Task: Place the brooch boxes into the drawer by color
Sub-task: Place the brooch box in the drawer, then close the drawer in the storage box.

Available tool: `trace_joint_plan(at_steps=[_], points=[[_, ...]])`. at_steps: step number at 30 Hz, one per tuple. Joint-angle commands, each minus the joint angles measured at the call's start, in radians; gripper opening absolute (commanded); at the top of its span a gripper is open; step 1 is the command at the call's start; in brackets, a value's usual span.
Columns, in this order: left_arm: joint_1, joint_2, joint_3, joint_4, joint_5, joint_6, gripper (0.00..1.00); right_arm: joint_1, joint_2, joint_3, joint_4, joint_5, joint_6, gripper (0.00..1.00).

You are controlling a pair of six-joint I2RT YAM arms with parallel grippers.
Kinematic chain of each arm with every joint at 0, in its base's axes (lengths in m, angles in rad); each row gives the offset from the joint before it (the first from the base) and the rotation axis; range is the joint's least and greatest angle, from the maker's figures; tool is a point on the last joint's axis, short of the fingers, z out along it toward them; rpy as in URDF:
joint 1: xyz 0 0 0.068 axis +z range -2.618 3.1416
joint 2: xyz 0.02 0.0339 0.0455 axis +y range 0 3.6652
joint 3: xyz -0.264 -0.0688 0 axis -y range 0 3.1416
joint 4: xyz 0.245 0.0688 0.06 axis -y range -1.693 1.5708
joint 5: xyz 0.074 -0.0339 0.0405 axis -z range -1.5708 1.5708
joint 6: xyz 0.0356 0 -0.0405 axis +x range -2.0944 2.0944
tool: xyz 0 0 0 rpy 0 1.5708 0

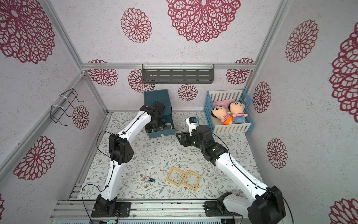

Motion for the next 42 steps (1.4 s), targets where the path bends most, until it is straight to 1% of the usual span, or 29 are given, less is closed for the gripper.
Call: trace_joint_plan(at_steps=[1, 5, 11, 16, 22, 25, 28, 29, 30, 32, 36, 39, 42], points=[[-0.007, -0.064, 0.022, 0.022, -0.008, -0.014, 0.99, -0.006, -0.026, -0.009, 0.041, -0.02, 0.01, 0.54], [-0.012, -0.095, 0.016, 0.038, -0.004, -0.027, 1.0, -0.01, -0.022, -0.019, 0.057, -0.036, 0.029, 0.54], [-0.014, -0.169, -0.049, 0.094, 0.007, -0.049, 0.97, -0.039, -0.005, -0.053, 0.105, -0.089, 0.093, 0.54], [-0.013, -0.236, -0.127, 0.15, 0.02, -0.064, 0.95, -0.06, 0.026, -0.079, 0.16, -0.132, 0.173, 0.53], [0.001, -0.334, -0.217, 0.224, 0.031, -0.079, 0.94, -0.061, 0.083, -0.111, 0.276, -0.182, 0.303, 0.51], [0.032, -0.394, -0.286, 0.28, 0.056, -0.084, 0.96, -0.062, 0.12, -0.126, 0.344, -0.206, 0.372, 0.51], [0.071, -0.43, -0.351, 0.355, 0.115, -0.078, 0.97, -0.06, 0.165, -0.147, 0.424, -0.239, 0.459, 0.51], [0.085, -0.477, -0.375, 0.382, 0.132, -0.074, 0.97, -0.059, 0.181, -0.158, 0.467, -0.25, 0.491, 0.51], [0.098, -0.491, -0.395, 0.416, 0.156, -0.067, 0.98, -0.058, 0.195, -0.168, 0.507, -0.258, 0.528, 0.51], [0.116, -0.514, -0.415, 0.45, 0.178, -0.053, 0.98, -0.052, 0.223, -0.178, 0.572, -0.261, 0.584, 0.51], [0.159, -0.535, -0.441, 0.475, 0.205, -0.029, 0.98, -0.035, 0.288, -0.184, 0.681, -0.255, 0.695, 0.51], [0.203, -0.531, -0.456, 0.5, 0.259, -0.031, 0.98, -0.02, 0.336, -0.19, 0.757, -0.241, 0.776, 0.51], [0.248, -0.507, -0.44, 0.528, 0.317, -0.033, 0.98, -0.003, 0.373, -0.192, 0.813, -0.223, 0.833, 0.51]])
